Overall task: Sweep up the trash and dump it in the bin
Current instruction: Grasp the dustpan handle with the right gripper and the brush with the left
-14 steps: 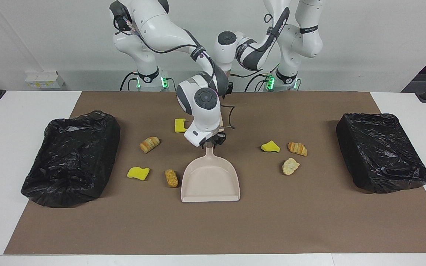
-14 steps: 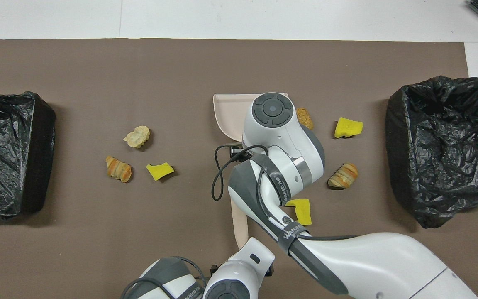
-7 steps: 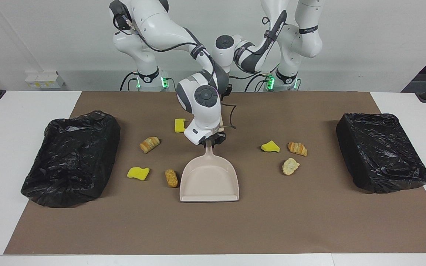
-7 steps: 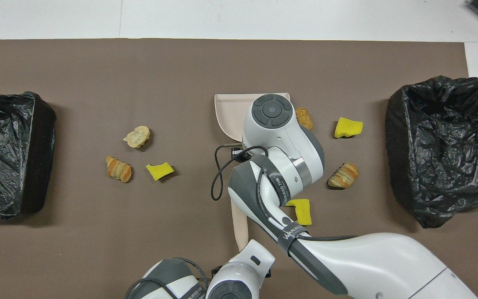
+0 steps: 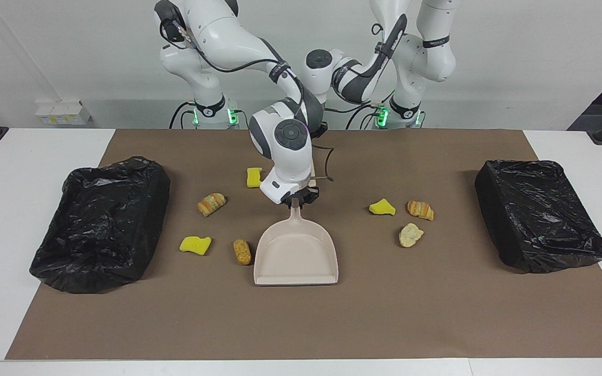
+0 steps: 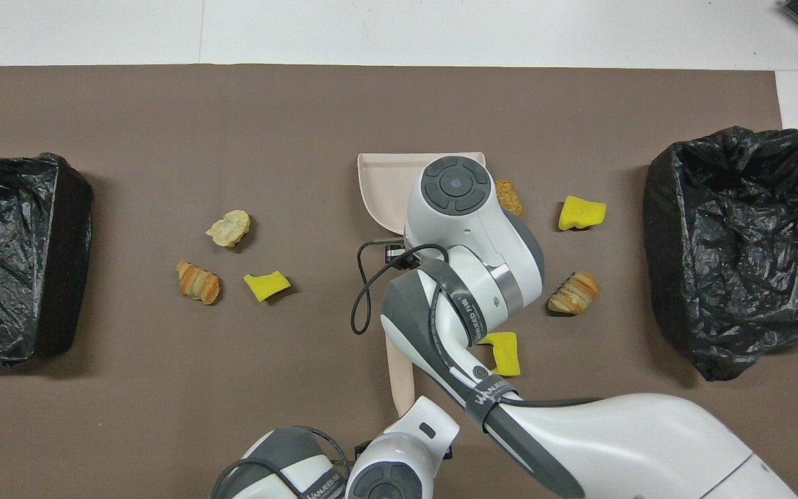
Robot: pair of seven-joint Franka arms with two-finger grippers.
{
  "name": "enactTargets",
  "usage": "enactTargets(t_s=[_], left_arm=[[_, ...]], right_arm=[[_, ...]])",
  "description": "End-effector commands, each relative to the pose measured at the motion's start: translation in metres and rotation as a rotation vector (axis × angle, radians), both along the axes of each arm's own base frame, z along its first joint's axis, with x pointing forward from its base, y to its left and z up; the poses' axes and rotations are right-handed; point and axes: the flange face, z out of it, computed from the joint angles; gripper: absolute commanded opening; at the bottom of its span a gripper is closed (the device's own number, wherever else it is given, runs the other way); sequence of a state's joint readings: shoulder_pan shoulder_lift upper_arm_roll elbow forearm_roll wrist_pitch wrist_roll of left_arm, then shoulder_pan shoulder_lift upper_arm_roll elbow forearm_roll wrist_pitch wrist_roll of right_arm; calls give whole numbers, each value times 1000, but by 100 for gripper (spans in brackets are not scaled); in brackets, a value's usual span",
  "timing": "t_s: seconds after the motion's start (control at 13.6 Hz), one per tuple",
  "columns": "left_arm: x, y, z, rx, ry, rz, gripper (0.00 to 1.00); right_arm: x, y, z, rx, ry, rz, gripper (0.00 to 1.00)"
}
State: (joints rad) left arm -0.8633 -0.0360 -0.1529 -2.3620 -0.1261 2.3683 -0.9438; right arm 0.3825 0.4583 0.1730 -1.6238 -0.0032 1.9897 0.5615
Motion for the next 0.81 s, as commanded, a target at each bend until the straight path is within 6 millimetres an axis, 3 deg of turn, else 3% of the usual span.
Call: enactTargets(t_s=[0.0,0.29,0.52,0.74], left_arm=[[26,17,25,55,4,25,0],[52,62,36,124,64,7,0],[92,117,60,116,72,-24,0],[137,189,94,94,75,-47,0]], right_arm=[[-1,-8,24,5,-29,-11,0],[10,-42,58,23,-34,71,0],[16,-73,83,46,-28,164,0],[7,-79,93,51,12,376,0]])
